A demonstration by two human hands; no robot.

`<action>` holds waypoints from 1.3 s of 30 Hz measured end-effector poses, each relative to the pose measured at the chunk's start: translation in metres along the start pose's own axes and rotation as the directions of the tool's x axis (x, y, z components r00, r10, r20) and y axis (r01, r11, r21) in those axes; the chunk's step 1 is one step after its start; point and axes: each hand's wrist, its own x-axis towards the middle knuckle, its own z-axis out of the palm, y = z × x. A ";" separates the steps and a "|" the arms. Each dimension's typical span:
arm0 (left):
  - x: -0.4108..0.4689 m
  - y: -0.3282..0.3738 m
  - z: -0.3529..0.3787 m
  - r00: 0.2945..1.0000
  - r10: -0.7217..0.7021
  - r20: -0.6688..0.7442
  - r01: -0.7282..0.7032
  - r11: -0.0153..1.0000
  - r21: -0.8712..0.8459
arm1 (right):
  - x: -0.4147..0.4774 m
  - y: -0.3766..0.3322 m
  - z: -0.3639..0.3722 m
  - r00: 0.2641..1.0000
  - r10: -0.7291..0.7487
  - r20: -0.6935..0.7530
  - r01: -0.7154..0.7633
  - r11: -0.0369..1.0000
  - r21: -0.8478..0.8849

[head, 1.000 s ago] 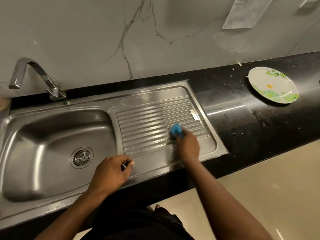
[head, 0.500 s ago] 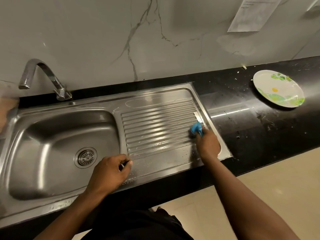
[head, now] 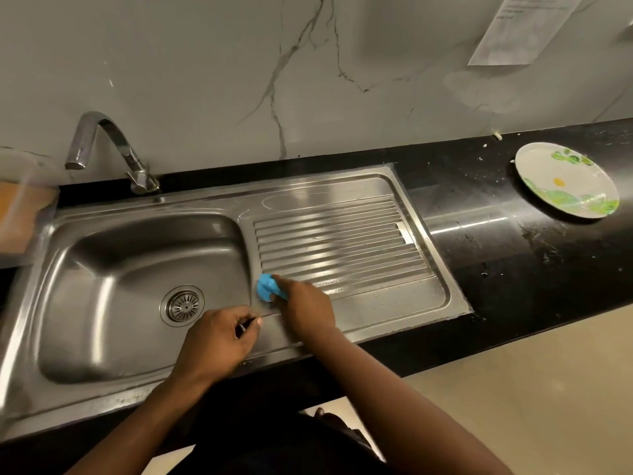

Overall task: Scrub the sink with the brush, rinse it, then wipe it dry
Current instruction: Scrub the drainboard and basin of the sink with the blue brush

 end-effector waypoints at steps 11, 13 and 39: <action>-0.009 -0.010 -0.005 0.999 -0.032 -0.002 0.032 0.999 -0.026 | 0.002 0.007 0.001 0.985 0.153 -0.083 -0.140 0.980 0.144; -0.008 -0.011 -0.006 1.000 -0.025 0.002 0.025 0.999 -0.023 | 0.004 -0.028 0.018 0.999 0.044 -0.025 -0.041 0.992 0.115; 0.004 -0.015 -0.014 1.000 -0.010 -0.017 0.010 0.999 -0.038 | -0.013 0.015 -0.003 0.999 0.038 0.016 -0.039 0.999 0.034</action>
